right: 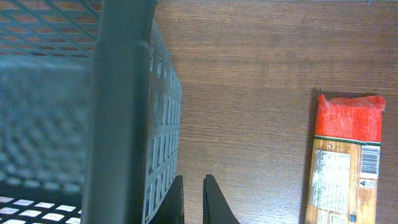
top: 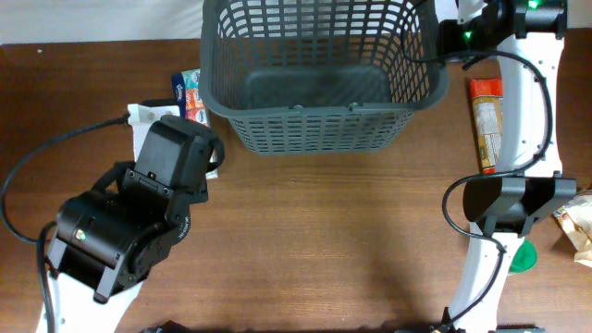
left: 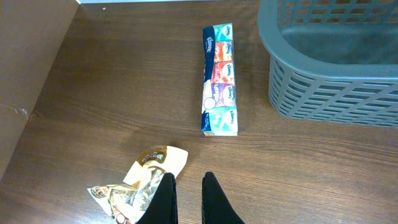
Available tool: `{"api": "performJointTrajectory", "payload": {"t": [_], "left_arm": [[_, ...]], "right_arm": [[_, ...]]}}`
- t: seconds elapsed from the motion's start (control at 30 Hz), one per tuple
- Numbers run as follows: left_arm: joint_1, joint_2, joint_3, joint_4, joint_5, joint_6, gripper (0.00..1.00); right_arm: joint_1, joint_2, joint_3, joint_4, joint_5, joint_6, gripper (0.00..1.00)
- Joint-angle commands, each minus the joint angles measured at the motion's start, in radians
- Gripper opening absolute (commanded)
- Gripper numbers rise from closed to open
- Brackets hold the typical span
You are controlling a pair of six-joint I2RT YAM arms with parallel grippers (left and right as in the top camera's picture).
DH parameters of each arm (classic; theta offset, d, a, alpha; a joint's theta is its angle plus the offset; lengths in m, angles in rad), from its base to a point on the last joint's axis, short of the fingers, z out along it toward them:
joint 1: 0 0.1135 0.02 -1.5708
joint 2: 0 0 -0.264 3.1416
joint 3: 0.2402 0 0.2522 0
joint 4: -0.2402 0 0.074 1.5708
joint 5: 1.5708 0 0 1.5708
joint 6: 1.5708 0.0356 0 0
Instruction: Pack container
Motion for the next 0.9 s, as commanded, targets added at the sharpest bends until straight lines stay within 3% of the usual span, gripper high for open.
{"api": "performJointTrajectory", "payload": {"t": [0.0,0.5,0.87], "left_arm": [[0.004,-0.005,0.009,-0.004,0.008,0.012,0.02],[0.004,-0.005,0.009,0.003,0.008,0.012,0.02],[0.004,-0.005,0.009,-0.005,0.007,0.012,0.02]], "right_arm": [[0.008,0.014,-0.009,-0.006,-0.029,0.007,0.04],[0.013,0.014,-0.009,-0.018,-0.027,0.007,0.04],[-0.002,0.006,0.040,0.004,0.113,0.034,0.04]]}}
